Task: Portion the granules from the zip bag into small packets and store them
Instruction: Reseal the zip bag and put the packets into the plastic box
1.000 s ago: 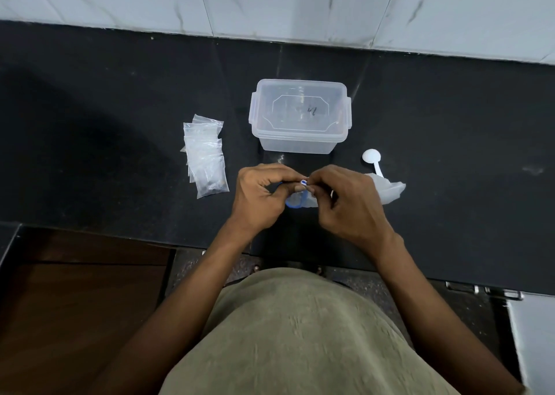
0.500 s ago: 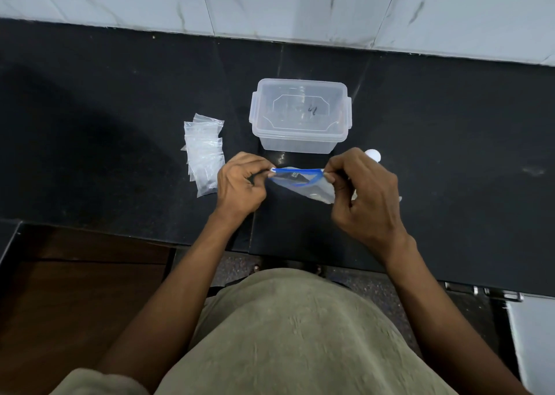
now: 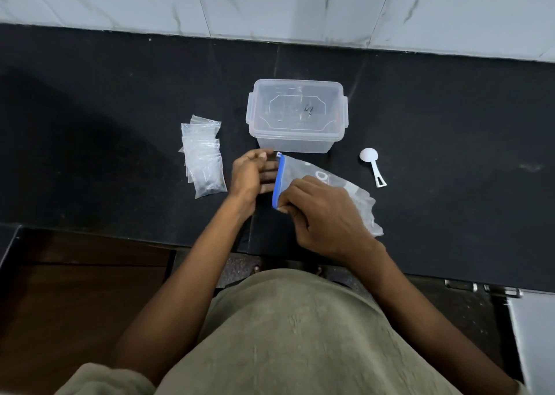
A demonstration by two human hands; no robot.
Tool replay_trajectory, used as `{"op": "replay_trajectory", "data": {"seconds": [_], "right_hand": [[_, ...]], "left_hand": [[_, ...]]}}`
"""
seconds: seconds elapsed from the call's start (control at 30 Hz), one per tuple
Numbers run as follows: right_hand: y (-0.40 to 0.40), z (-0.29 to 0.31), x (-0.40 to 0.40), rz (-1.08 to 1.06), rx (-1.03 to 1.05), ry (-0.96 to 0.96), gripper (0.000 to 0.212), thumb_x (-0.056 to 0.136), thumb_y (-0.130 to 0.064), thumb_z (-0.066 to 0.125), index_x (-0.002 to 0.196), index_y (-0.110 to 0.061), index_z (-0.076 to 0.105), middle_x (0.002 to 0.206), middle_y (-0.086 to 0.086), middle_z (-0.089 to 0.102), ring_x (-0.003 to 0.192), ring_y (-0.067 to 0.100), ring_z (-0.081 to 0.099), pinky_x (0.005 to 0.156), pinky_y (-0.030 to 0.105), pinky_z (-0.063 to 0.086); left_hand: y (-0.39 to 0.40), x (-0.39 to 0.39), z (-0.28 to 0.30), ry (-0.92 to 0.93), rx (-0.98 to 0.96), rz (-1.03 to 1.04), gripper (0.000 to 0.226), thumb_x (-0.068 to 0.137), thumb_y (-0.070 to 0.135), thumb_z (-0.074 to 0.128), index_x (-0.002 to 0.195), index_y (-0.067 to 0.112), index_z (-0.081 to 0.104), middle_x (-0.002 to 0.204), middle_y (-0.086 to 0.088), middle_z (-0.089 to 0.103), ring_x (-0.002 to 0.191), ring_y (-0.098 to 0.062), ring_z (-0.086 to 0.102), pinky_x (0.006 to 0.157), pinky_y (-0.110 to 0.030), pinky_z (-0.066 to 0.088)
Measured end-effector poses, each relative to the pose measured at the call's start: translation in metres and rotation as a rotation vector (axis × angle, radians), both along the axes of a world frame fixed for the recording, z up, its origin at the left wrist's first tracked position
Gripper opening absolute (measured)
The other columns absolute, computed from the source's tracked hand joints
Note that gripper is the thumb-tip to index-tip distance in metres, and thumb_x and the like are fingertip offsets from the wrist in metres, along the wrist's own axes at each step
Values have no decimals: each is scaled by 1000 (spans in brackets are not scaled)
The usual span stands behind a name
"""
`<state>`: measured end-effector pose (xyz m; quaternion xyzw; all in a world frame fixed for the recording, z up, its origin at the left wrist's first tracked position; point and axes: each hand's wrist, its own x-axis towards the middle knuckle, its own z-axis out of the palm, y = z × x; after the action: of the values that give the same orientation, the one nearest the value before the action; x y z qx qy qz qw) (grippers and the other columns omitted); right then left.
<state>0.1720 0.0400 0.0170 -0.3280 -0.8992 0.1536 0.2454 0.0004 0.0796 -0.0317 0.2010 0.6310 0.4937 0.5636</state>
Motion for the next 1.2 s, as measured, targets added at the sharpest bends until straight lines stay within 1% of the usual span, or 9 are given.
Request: {"op": "replay_trajectory", "data": {"seconds": [0.1, 0.27, 0.43, 0.53, 0.63, 0.8, 0.9, 1.0, 1.2], "right_hand": [[-1, -15, -6, 66, -57, -98, 9, 81, -10, 65, 86, -17, 68, 84, -2, 65, 79, 23, 59, 48, 40, 45], [-2, -40, -8, 95, -290, -126, 6, 85, -22, 68, 85, -25, 73, 87, -10, 68, 85, 15, 59, 62, 39, 50], [12, -60, 17, -357, -236, 185, 7, 88, -16, 73, 95, -16, 72, 96, -1, 63, 91, 17, 54, 77, 35, 48], [29, -68, 36, -563, -151, -29, 29, 86, -25, 72, 113, -16, 68, 109, 6, 59, 99, 27, 53, 85, 43, 45], [39, -78, 50, -582, -372, -122, 29, 90, -34, 72, 113, -16, 67, 108, 5, 63, 99, 27, 57, 88, 46, 48], [40, -87, 52, -638, -725, 168, 5, 92, -14, 73, 89, -18, 73, 78, -13, 69, 72, 0, 62, 73, 25, 48], [38, -93, 54, -783, -800, 416, 11, 94, -10, 71, 88, -20, 74, 82, -6, 74, 74, 7, 67, 75, 28, 55], [37, -97, 60, -836, -847, 570, 12, 94, -9, 70, 93, -20, 75, 87, 0, 76, 77, 10, 69, 77, 34, 59], [34, -96, 64, -805, -764, 618, 11, 97, -8, 67, 104, -14, 74, 91, -1, 73, 79, 6, 65, 75, 24, 55]], "left_hand": [[0, -1, 1, -25, -101, -129, 11, 98, 20, 62, 108, 14, 64, 87, -3, 73, 73, -17, 69, 58, -29, 57], [2, 5, -9, 139, -142, -75, 41, 83, -20, 52, 102, 14, 63, 94, -5, 71, 84, -21, 68, 60, -32, 58], [-5, -2, -23, 163, -95, -56, 50, 75, -26, 43, 96, 15, 61, 98, -17, 70, 80, -23, 66, 51, -25, 52], [-7, -3, -28, 158, -56, -18, 54, 76, -28, 40, 100, 13, 65, 93, -14, 73, 71, -20, 66, 50, -23, 51], [-7, -2, -31, 156, 21, -18, 54, 81, -29, 49, 104, 16, 70, 93, -8, 76, 75, -14, 69, 57, -25, 55], [-6, 0, -38, 221, 0, -32, 38, 88, -6, 69, 119, 15, 65, 106, -7, 74, 89, -16, 70, 81, -34, 60], [-10, -4, -42, 429, -147, -175, 23, 84, 16, 79, 103, 21, 67, 98, -2, 74, 84, -16, 69, 79, -32, 58], [-14, -10, -43, 413, -185, -250, 22, 77, 3, 85, 82, 17, 69, 85, -5, 74, 78, -18, 69, 72, -29, 59], [-11, -16, -33, 322, -50, 43, 20, 79, -3, 81, 88, 11, 70, 77, -4, 69, 62, -5, 65, 61, -18, 55]]}}
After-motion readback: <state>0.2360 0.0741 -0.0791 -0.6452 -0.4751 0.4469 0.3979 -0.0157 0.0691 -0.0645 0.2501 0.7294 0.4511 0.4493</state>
